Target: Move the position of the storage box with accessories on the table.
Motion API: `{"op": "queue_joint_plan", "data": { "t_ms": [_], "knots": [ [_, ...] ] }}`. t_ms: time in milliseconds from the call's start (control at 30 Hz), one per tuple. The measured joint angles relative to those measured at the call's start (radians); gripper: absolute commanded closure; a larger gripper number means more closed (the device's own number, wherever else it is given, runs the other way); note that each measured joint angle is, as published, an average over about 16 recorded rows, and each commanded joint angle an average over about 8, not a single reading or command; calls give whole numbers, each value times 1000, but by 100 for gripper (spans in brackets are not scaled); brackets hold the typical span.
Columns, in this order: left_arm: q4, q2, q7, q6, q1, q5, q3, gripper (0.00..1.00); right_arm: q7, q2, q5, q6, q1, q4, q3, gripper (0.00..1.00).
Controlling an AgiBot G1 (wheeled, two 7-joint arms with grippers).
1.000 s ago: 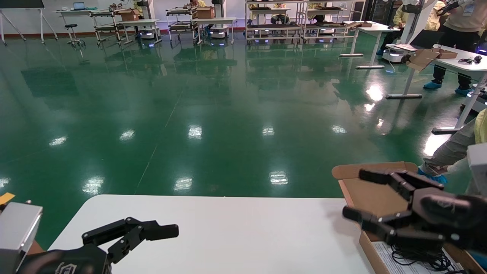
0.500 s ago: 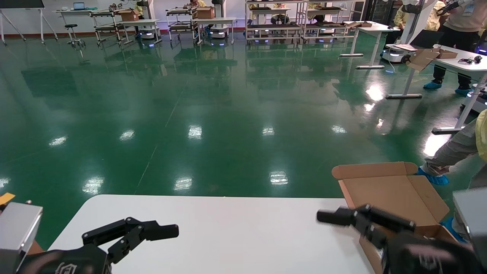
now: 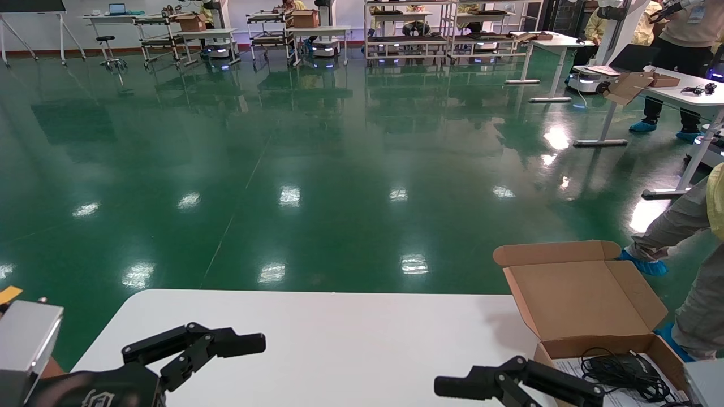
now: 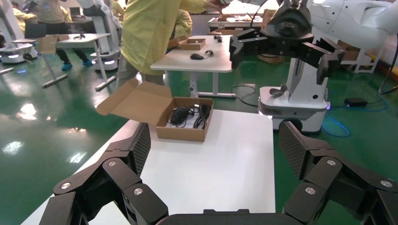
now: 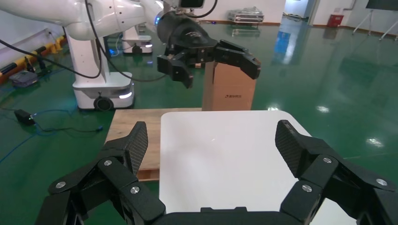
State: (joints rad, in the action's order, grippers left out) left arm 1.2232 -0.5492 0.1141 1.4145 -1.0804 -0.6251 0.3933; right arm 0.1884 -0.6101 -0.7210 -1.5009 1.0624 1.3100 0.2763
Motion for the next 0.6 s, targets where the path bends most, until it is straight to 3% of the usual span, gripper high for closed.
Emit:
{"op": "queue_joint_plan", "data": {
  "t_ms": [600],
  "knots": [
    [0, 0, 0, 0, 0, 0, 0, 0, 0, 0, -8, 4, 10, -23, 2, 0]
  ]
}}
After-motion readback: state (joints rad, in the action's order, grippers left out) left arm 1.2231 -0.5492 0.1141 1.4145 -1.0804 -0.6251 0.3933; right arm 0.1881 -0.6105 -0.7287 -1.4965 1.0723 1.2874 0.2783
